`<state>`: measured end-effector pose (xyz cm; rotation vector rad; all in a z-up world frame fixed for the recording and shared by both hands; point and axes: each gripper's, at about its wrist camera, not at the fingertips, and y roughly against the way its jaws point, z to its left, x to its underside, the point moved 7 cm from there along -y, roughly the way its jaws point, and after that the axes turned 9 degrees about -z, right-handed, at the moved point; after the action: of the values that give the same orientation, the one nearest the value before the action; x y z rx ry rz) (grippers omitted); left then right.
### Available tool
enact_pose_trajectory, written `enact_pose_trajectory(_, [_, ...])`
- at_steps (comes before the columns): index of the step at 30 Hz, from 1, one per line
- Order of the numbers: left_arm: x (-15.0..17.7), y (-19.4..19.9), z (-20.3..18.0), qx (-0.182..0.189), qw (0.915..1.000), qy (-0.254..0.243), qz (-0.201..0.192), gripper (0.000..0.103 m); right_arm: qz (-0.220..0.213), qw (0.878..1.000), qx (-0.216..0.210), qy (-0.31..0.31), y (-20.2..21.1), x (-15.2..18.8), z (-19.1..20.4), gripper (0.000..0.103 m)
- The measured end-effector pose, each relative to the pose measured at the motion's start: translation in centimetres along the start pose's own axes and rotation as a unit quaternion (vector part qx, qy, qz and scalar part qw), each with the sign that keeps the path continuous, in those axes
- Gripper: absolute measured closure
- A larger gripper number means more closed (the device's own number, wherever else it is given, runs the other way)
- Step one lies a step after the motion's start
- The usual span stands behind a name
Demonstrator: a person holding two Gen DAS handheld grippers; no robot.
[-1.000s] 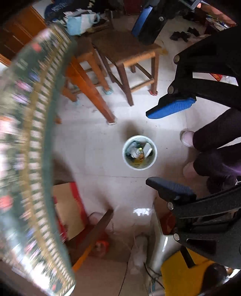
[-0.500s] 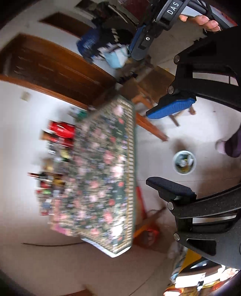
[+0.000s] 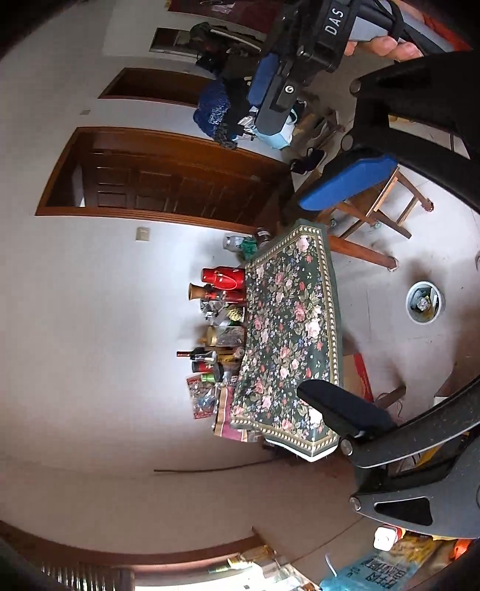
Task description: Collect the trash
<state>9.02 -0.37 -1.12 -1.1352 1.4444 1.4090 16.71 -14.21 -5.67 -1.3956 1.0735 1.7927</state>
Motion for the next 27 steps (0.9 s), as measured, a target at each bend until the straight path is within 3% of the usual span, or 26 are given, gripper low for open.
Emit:
enact_pose_trajectory(4, [0.2, 1.4, 0.5, 0.007, 0.9999, 0.008, 0.001, 0.009, -0.007, 1.000, 0.010, 0.014, 1.0, 0.1, 0.5, 0.013])
enact_pose_trajectory(27, [1.2, 2.2, 1.9, 0.006, 0.9994, 0.030, 0.015, 0.009, 0.016, 0.999, 0.013, 0.028, 2.9, 1.2, 2.1, 0.013])
